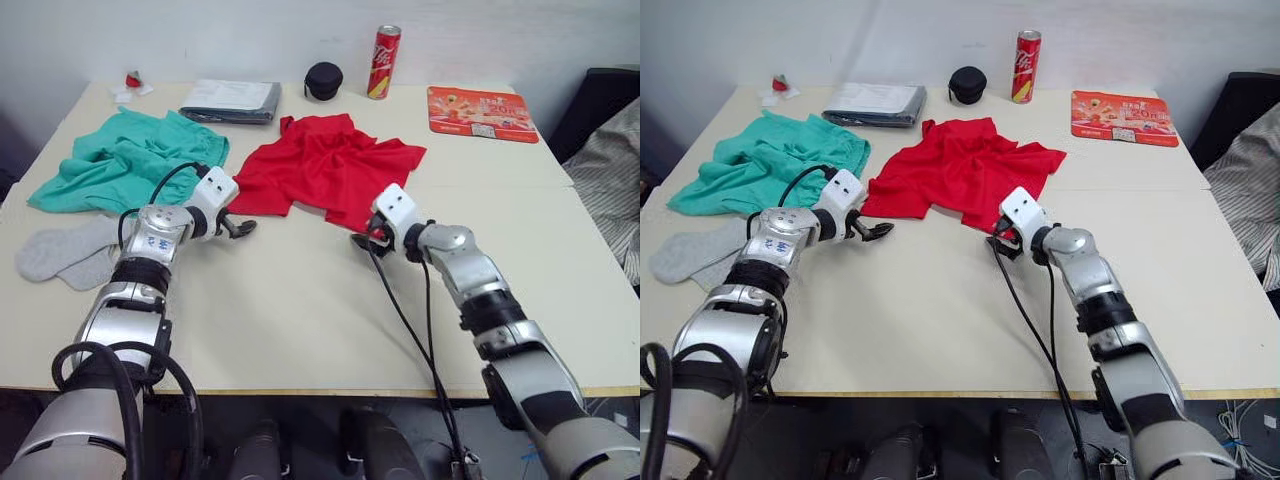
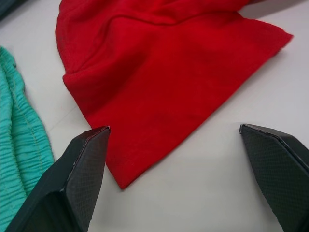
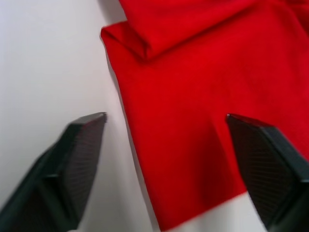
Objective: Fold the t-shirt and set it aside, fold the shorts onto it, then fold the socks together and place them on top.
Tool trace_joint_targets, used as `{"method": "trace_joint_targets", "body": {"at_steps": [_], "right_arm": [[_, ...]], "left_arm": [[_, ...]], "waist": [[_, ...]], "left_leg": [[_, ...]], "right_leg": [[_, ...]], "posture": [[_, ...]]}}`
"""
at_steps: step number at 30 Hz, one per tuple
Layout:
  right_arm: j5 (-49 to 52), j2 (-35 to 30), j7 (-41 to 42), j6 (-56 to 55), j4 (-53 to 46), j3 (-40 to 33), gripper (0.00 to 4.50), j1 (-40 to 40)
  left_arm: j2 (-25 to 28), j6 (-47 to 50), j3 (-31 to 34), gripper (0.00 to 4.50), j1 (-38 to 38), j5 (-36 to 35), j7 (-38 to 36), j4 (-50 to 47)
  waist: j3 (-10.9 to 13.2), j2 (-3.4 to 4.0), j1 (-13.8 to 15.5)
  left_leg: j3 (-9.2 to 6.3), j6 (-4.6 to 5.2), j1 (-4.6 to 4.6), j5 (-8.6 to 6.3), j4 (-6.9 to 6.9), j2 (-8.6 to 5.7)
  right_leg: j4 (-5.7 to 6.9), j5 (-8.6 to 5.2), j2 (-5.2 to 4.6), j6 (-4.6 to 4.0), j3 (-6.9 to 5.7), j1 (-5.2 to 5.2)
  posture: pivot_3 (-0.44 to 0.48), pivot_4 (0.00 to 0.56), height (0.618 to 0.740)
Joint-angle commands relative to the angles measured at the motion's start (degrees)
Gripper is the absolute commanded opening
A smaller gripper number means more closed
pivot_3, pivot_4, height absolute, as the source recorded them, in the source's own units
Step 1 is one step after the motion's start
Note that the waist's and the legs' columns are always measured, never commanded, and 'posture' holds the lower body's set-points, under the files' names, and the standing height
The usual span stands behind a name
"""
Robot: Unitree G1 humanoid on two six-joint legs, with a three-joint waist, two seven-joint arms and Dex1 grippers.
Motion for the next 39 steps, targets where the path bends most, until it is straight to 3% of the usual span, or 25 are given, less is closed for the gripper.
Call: {"method": "trace_joint_targets", "body": {"at_steps": [1,9,13,18,22,25,27,30,33,36,39], "right_arm": [[-0.1,0.9,0.4,1.1,4.2,-1.2,2.87,-2.1],[0.8,0.3,2.3,2.9,1.5,-2.3,0.14,-0.4],[1.7,-2.8,4.9,3.7,-5.0,-3.1,0.00,3.9],[4.0,-8.8,10.8,4.2,-17.9,-4.5,0.00,12.0],[6.6,-15.2,16.9,3.5,-27.4,-5.8,0.00,18.8],[7.5,-20.1,20.4,1.9,-31.9,-7.1,0.00,24.0],[8.0,-22.9,22.4,0.5,-34.2,-7.9,0.00,27.3],[9.6,-27.7,26.0,-2.1,-38.3,-10.1,0.00,34.3],[9.9,-30.9,27.0,-4.8,-39.7,-12.8,0.00,40.1],[11.5,-32.2,27.7,-7.3,-40.2,-15.6,0.00,45.1],[11.9,-32.6,27.7,-8.7,-40.5,-17.0,0.00,48.1]], "left_arm": [[-1.4,1.3,0.3,3.89,-2.1,1.4,0.9,4.6],[-2.5,3.7,0.3,1.41,-2.5,2.5,-0.2,7.6],[-1.6,1.7,0.5,0.05,-1.2,2.5,-2.3,7.6],[0.1,-1.5,2.4,0.01,0.0,0.4,-11.1,5.8],[2.7,-2.0,4.9,0.01,3.0,-4.1,-25.1,-0.5],[6.3,3.2,5.8,0.01,11.2,-9.5,-36.5,-17.3],[9.0,8.7,6.4,0.01,18.2,-13.0,-40.0,-30.8],[14.6,16.7,8.6,0.01,31.7,-17.7,-41.9,-51.0],[18.2,20.6,12.0,0.01,43.8,-21.3,-41.1,-64.5],[18.7,22.2,15.8,0.01,52.1,-24.4,-38.8,-73.4],[17.2,16.8,17.2,0.01,55.1,-22.5,-34.0,-74.4]], "waist": [[0.0,0.00,0.0],[0.0,-0.03,0.1],[0.0,-0.03,0.1],[0.0,-0.04,0.2],[0.0,-0.03,0.1],[0.0,-0.02,0.0],[0.0,0.00,-0.2],[0.0,0.00,0.0],[0.0,0.01,0.2],[0.0,0.00,0.7],[0.0,0.00,1.4]], "left_leg": [[0.00,-0.01,0.02,0.01,0.00,-0.01],[-0.02,-0.03,0.02,0.02,0.00,-0.03],[-0.03,-0.04,0.02,0.01,-0.01,-0.03],[-0.05,-0.07,-0.01,-0.03,-0.08,-0.04],[-0.04,-0.10,-0.04,-0.06,-0.14,-0.02],[-0.02,-0.12,-0.08,-0.08,-0.15,0.01],[-0.03,-0.13,-0.11,-0.08,-0.17,0.04],[-0.11,-0.14,-0.12,-0.09,-0.20,0.07],[-0.16,-0.11,0.01,-0.12,-0.18,0.04],[-0.25,0.03,0.09,-0.20,-0.16,-0.01],[-0.30,0.06,0.13,-0.23,-0.16,-0.04]], "right_leg": [[0.03,0.01,-0.01,0.00,0.01,0.00],[0.07,0.01,-0.05,0.00,0.00,0.01],[0.05,0.01,-0.05,0.00,0.00,0.01],[-0.06,0.01,-0.04,0.00,-0.03,0.00],[-0.16,0.00,0.01,-0.01,-0.08,-0.02],[-0.17,0.00,0.06,-0.01,-0.12,-0.05],[-0.16,0.00,0.09,-0.02,-0.07,-0.09],[-0.19,-0.02,0.07,-0.03,0.01,-0.06],[-0.24,-0.03,-0.02,-0.04,0.06,0.07],[-0.26,-0.03,-0.13,-0.03,0.04,0.19],[-0.31,0.01,-0.17,0.01,0.03,0.28]], "posture": [[0.000,0.150,0.740],[0.000,0.150,0.740],[0.000,0.150,0.740],[0.000,0.150,0.740],[0.000,0.150,0.740],[0.000,0.150,0.740],[0.000,0.150,0.740],[0.000,0.150,0.740],[0.000,0.150,0.740],[0.000,0.150,0.740],[0.000,0.150,0.740]]}}
